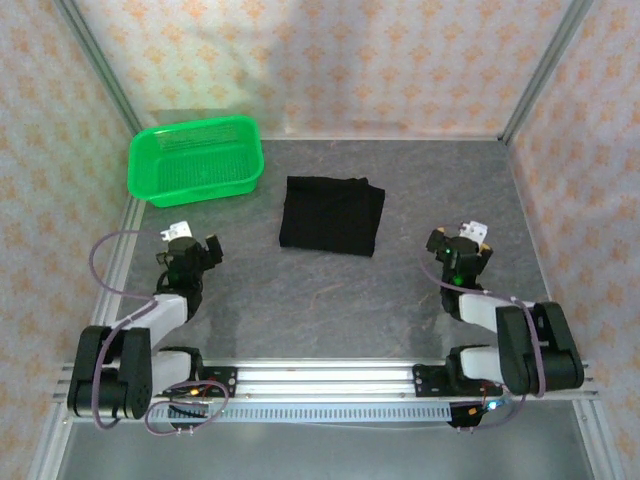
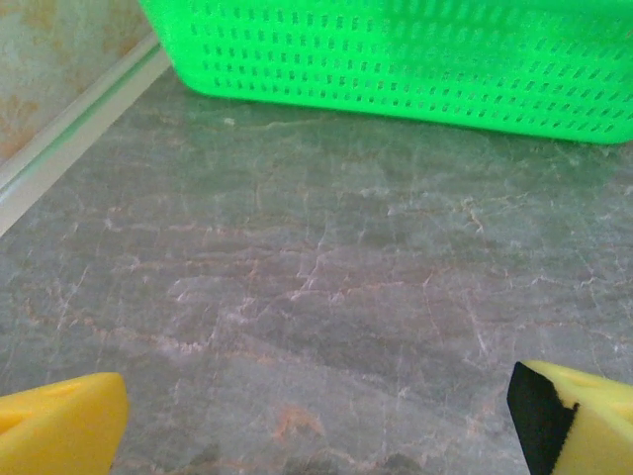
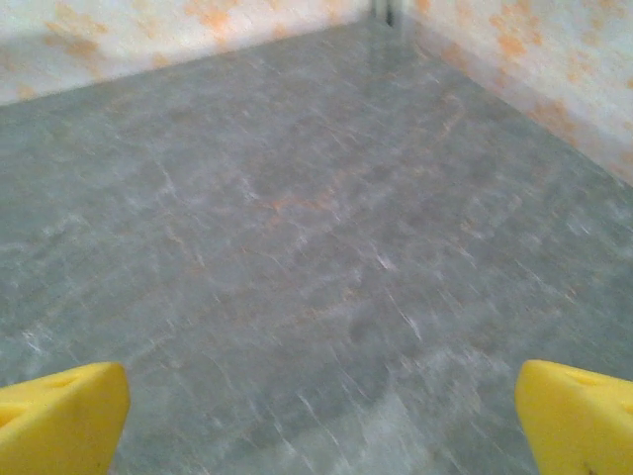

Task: Fold and stack the t-shirts

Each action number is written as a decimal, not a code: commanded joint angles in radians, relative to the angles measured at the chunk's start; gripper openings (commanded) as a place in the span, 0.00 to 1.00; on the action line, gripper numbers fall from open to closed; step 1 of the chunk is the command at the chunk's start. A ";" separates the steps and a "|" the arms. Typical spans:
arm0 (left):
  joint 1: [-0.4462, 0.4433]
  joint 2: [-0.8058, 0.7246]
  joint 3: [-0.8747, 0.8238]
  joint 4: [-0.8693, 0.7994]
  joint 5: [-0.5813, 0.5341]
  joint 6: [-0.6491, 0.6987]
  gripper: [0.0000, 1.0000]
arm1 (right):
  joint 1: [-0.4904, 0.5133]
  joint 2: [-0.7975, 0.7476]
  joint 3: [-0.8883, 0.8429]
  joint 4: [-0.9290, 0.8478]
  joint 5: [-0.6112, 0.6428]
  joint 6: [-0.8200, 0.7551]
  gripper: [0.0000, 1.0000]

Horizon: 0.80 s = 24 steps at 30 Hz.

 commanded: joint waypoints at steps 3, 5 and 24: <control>-0.020 0.230 0.020 0.415 0.063 0.083 1.00 | -0.093 0.258 -0.021 0.457 -0.095 0.028 0.99; -0.051 0.317 0.092 0.383 0.100 0.148 1.00 | -0.093 0.216 0.019 0.308 -0.142 0.018 1.00; -0.069 0.307 0.157 0.244 0.071 0.152 1.00 | -0.053 0.236 0.143 0.114 -0.211 -0.068 0.99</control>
